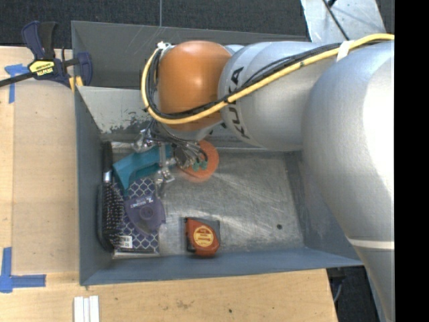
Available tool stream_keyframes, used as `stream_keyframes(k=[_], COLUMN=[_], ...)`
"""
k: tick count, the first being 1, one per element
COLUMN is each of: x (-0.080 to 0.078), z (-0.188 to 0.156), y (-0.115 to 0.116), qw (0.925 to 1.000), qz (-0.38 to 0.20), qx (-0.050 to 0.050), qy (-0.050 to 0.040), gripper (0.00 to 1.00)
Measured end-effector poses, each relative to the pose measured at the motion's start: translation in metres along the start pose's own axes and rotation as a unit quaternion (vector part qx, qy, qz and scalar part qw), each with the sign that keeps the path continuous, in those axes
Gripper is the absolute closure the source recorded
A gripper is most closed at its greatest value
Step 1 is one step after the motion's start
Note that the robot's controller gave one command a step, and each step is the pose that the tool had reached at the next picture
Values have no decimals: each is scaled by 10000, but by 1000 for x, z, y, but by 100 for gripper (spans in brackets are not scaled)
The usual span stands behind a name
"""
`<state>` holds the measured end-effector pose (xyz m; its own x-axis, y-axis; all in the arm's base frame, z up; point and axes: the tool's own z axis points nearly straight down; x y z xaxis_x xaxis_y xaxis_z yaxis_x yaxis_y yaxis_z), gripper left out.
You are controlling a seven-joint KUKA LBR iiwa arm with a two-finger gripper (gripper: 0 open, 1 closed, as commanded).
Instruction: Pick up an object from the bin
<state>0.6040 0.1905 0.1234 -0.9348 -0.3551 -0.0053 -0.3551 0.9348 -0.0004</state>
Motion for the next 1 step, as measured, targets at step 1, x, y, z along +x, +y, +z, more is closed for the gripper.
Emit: stream_keyframes(k=[1], x=[-5], z=[34], y=[0], qw=[9922], qz=[-1241], qx=[9], qy=[-117], gripper=[0])
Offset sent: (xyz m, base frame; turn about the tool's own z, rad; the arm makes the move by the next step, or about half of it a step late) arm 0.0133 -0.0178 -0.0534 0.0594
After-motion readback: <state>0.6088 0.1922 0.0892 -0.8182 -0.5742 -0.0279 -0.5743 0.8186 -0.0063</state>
